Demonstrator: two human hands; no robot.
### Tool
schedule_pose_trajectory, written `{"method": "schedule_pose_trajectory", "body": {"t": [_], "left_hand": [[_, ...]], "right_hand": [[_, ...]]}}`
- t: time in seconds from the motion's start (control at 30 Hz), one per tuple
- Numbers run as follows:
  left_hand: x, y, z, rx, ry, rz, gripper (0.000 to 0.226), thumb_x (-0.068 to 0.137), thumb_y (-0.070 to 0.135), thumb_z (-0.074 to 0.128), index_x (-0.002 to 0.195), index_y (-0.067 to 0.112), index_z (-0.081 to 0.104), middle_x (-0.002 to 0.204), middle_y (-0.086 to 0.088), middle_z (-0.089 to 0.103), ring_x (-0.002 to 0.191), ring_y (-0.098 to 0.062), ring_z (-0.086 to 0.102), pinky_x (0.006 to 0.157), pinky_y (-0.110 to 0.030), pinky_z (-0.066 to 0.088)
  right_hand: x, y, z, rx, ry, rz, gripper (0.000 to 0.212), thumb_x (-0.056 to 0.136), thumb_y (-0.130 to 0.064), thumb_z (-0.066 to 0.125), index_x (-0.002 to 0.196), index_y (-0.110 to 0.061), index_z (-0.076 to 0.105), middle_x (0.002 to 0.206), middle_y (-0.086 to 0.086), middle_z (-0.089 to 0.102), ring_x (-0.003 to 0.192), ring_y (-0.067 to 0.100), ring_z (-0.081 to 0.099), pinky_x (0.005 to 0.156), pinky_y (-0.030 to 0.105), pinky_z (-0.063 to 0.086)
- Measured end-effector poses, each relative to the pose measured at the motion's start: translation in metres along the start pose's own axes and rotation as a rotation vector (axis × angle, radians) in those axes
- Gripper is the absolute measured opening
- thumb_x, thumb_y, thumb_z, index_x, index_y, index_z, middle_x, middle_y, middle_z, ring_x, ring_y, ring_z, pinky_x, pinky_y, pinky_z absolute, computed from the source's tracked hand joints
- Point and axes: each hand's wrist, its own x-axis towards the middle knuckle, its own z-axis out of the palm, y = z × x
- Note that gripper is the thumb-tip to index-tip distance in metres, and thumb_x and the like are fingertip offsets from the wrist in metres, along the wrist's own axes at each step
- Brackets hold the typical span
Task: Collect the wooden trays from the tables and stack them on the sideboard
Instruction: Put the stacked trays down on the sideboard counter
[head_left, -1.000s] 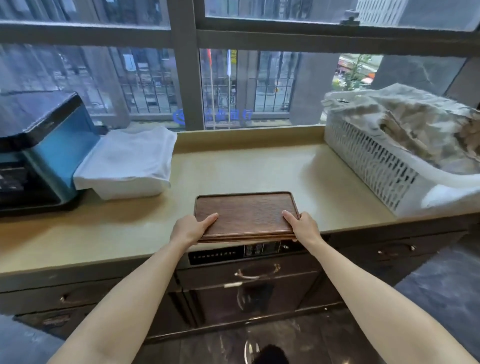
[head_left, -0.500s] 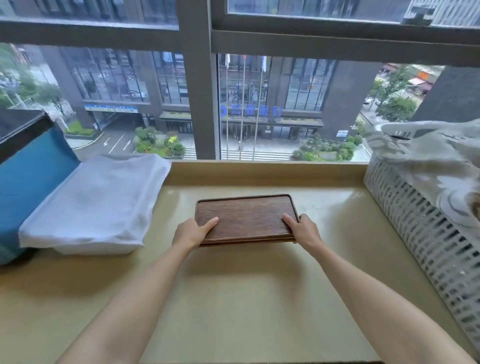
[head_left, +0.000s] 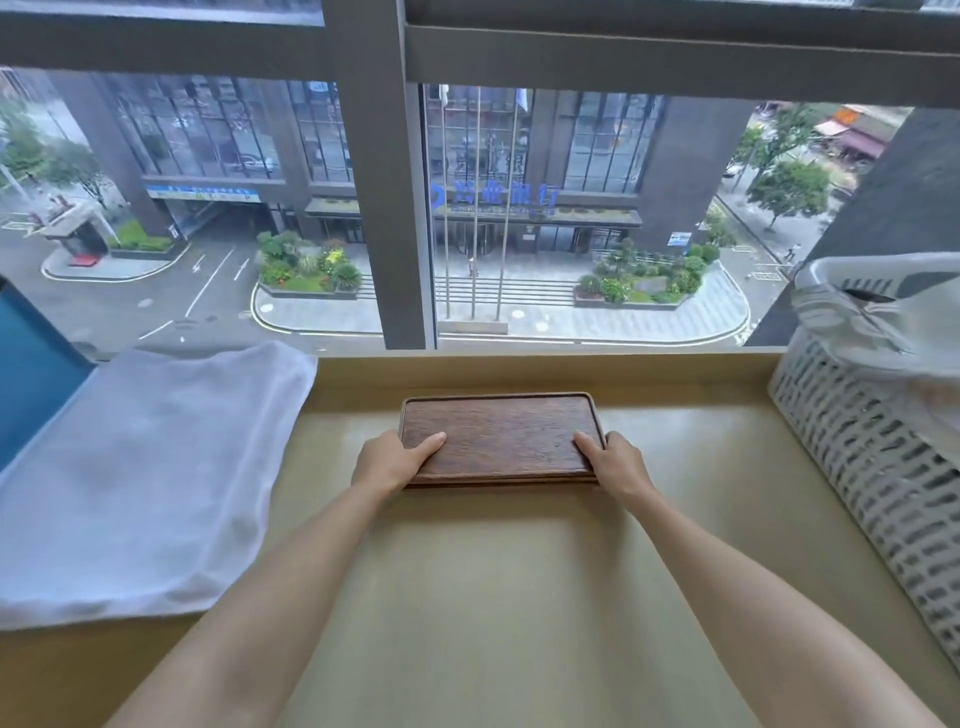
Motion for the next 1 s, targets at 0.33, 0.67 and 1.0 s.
{"method": "schedule_pose_trajectory", "body": {"t": [0.33, 0.67, 1.0], "left_hand": [[0.037, 0.02, 0.005, 0.086, -0.001, 0.0, 0.063, 0.074, 0.068, 0.054, 0.089, 0.008, 0.065, 0.099, -0.012, 0.069, 0.089, -0.03, 0.058, 0.069, -0.03, 0.04], [0.045, 0.029, -0.003, 0.386, 0.039, 0.007, 0.076, 0.072, 0.079, 0.039, 0.104, 0.014, 0.062, 0.109, -0.008, 0.067, 0.104, -0.03, 0.06, 0.072, -0.031, 0.043], [0.042, 0.031, -0.004, 0.39, 0.07, 0.03, 0.076, 0.074, 0.076, 0.041, 0.102, 0.009, 0.061, 0.106, -0.01, 0.066, 0.1, -0.03, 0.059, 0.07, -0.033, 0.044]], "right_hand": [[0.042, -0.003, -0.004, -0.096, 0.002, -0.024, 0.039, 0.091, -0.043, 0.048, 0.088, -0.004, 0.052, 0.103, 0.019, 0.061, 0.095, 0.033, 0.055, 0.07, 0.032, 0.037], [0.053, -0.01, -0.006, -0.244, -0.01, -0.107, 0.045, 0.093, -0.043, 0.043, 0.1, 0.0, 0.053, 0.112, 0.022, 0.06, 0.104, 0.035, 0.054, 0.074, 0.033, 0.035], [0.053, -0.015, -0.011, -0.556, -0.022, -0.124, 0.053, 0.092, -0.053, 0.032, 0.107, -0.004, 0.049, 0.116, 0.019, 0.06, 0.107, 0.035, 0.055, 0.072, 0.036, 0.036]]}}
